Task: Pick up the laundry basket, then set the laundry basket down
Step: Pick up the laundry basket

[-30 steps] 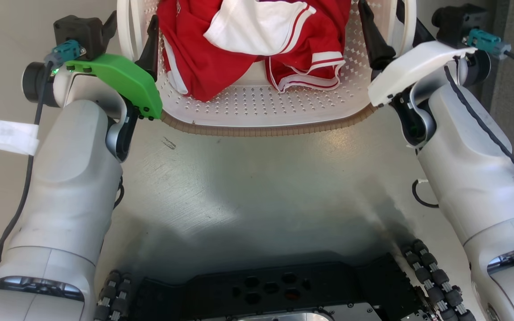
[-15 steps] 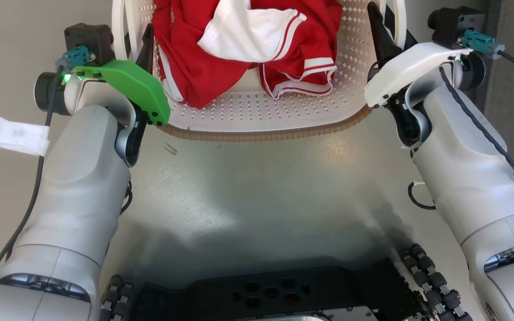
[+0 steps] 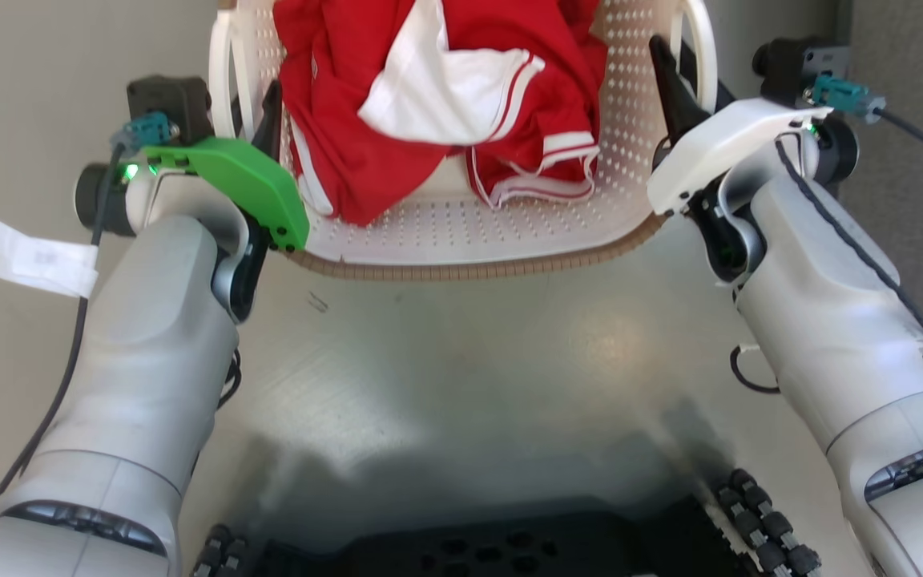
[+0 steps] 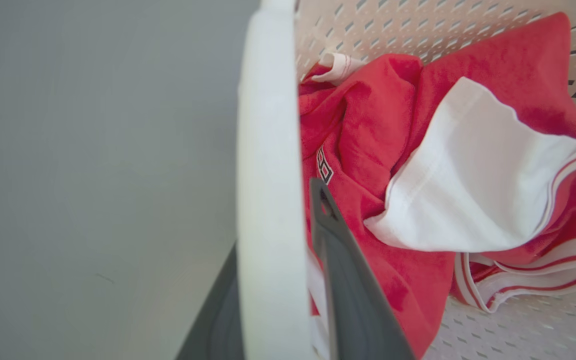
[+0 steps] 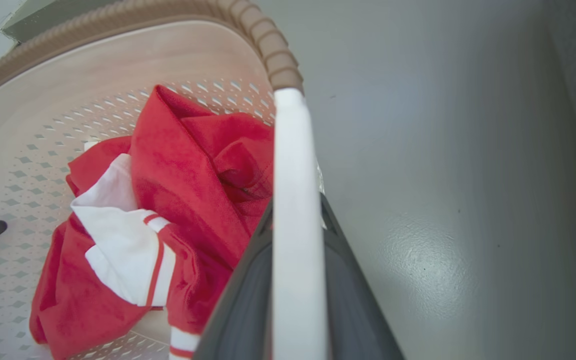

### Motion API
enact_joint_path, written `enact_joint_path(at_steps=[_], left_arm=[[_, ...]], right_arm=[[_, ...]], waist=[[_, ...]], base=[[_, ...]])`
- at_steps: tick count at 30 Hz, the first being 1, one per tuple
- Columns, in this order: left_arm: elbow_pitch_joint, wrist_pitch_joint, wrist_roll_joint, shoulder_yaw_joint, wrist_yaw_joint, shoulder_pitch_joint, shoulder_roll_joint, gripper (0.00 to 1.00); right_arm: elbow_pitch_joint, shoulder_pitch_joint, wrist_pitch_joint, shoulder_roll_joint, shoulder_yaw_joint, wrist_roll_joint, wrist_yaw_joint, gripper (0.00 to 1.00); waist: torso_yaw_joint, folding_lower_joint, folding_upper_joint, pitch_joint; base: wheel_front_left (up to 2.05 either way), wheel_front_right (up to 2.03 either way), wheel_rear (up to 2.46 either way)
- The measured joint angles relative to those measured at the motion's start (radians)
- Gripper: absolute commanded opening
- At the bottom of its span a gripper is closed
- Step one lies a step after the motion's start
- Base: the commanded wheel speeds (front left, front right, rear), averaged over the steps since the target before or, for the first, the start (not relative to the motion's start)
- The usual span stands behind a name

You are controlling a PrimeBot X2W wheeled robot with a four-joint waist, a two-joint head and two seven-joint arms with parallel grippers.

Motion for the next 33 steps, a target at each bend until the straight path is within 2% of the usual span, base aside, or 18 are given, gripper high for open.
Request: enact_joint_path(at_steps=[15,33], left_arm=[[0.058,0.037,-0.091,-0.062,0.0,0.085,-0.004,0.0],[0.087,0.135,-0.221,-0.13,-0.001,0.246,-0.005,0.0]], right_arm=[[0.097,0.066,0.003,0.009,0.099,0.103,0.001,0.0],[0.144,0.197,0.111,0.013,0.221,0.253,0.001,0.0]], waist=[[-0.006,0.0,0.0,-0.176],[-0.007,-0.0002,0.0,-0.446]], base=[[0.0,0.0,0.0],[0.0,0.0,0.0]])
